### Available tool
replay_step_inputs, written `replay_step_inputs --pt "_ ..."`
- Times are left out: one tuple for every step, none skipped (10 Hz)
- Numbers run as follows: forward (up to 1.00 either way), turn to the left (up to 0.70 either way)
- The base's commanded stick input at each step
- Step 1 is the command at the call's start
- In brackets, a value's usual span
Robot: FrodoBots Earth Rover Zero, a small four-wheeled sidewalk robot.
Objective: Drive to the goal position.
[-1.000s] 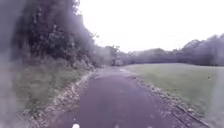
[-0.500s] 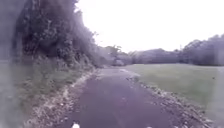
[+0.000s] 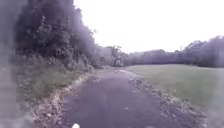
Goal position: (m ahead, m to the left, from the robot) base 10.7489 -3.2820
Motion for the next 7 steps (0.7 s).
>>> replay_step_inputs --pt "0.70 0.00" --pt "0.70 0.00" --pt "0.70 0.00" --pt "0.70 0.00" --pt "0.70 0.00" --pt "0.70 0.00" --pt "0.70 0.00"
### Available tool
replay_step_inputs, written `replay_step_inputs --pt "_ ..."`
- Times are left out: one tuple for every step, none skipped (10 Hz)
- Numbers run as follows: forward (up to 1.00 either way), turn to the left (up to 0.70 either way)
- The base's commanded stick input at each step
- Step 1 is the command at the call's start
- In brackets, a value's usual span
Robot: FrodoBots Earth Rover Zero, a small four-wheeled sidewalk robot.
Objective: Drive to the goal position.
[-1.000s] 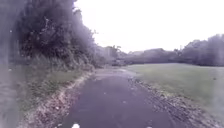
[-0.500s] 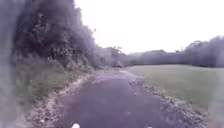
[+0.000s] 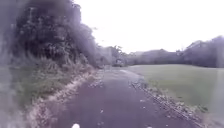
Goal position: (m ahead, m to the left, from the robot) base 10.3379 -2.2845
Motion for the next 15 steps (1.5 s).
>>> replay_step_inputs --pt "0.70 0.00" --pt "0.70 0.00" --pt "0.70 0.00" --pt "0.70 0.00" --pt "0.70 0.00" --pt "0.70 0.00" --pt "0.70 0.00" --pt "0.70 0.00" --pt "0.70 0.00" --pt "0.70 0.00" --pt "0.70 -0.35" --pt "0.70 -0.35" --pt "0.70 -0.35" --pt "0.70 -0.19" --pt "0.70 -0.04"
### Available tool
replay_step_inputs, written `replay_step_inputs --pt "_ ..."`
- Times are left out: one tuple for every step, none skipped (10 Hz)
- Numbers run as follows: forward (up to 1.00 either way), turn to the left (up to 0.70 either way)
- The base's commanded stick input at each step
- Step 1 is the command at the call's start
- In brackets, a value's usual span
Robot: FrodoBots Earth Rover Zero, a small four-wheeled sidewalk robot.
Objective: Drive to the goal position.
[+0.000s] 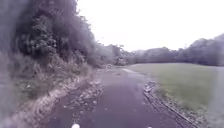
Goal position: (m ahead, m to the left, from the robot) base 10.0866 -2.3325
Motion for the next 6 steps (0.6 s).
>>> replay_step_inputs --pt "0.70 0.00" --pt "0.70 0.00" --pt "0.70 0.00" --pt "0.70 0.00" --pt "0.70 -0.03" --pt "0.70 -0.15"
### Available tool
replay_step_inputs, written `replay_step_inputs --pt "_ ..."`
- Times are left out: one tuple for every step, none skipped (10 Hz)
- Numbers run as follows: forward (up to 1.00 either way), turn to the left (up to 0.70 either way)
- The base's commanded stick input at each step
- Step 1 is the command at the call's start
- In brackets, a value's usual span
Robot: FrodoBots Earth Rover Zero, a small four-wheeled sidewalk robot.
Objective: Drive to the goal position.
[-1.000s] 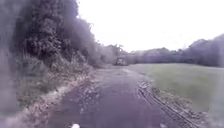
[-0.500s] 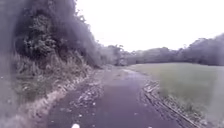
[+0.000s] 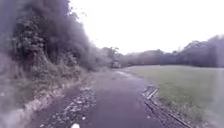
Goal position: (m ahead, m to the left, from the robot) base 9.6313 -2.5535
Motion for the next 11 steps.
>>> replay_step_inputs --pt "0.70 -0.35" --pt "0.70 -0.35" --pt "0.70 -0.35" --pt "0.70 -0.35" --pt "0.70 -0.35" --pt "0.70 0.00" --pt "0.70 0.00" --pt "0.70 0.00" --pt "0.70 0.00" --pt "0.70 0.00" --pt "0.70 0.00"
